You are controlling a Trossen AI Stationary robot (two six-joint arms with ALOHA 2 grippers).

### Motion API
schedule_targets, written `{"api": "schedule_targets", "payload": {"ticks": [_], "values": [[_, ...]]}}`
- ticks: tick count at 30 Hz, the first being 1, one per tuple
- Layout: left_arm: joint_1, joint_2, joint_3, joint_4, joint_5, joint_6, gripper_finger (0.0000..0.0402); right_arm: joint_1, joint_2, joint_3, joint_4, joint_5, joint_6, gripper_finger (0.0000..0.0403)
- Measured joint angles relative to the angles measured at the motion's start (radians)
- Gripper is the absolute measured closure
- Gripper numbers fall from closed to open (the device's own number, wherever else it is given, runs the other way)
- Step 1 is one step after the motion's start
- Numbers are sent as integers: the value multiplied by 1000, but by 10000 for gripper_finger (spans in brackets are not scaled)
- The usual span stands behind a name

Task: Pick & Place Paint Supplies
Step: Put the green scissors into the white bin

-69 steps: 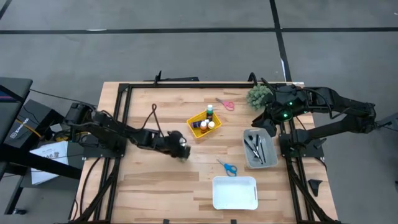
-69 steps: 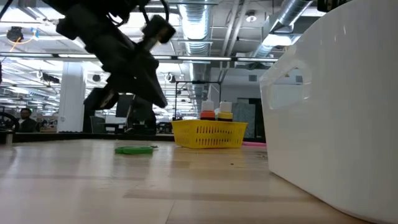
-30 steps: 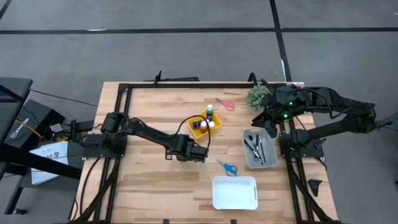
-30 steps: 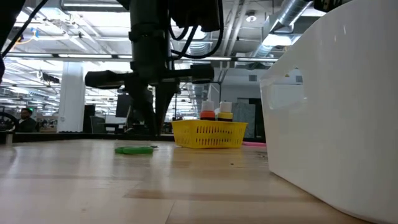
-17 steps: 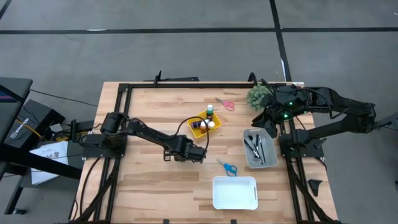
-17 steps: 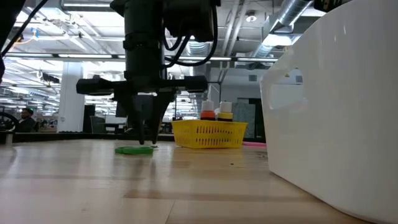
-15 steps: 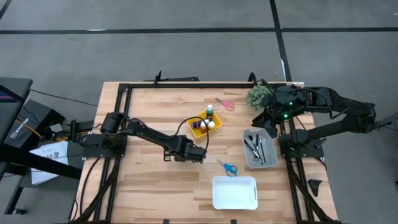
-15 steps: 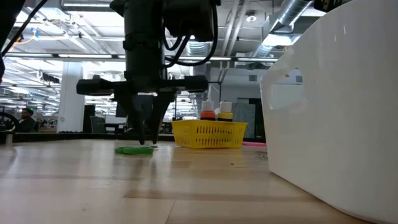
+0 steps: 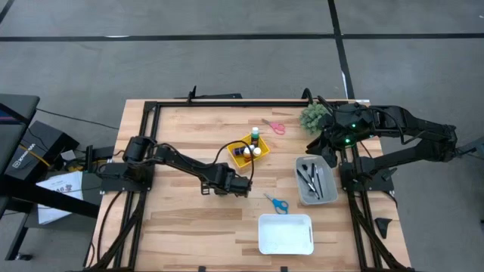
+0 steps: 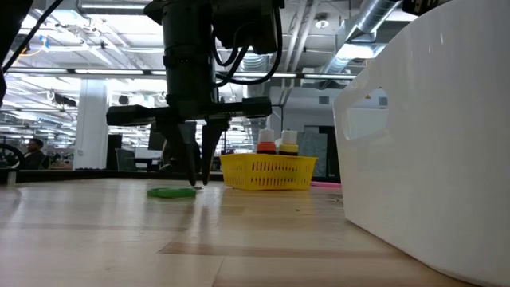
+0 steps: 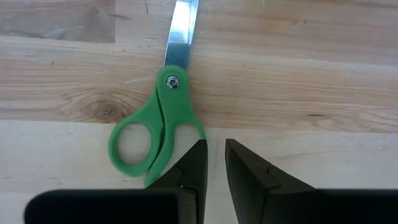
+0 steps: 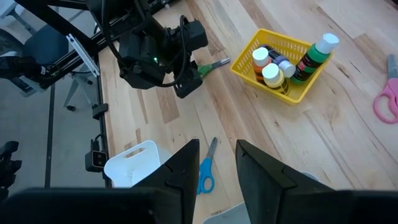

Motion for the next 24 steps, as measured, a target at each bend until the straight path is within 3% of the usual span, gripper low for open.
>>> {"api": "schedule_targets", "payload": {"ticks": [24], "values": [[3, 27, 0, 12, 26, 2, 353, 0, 0, 0, 0, 0, -8, 302]]}}
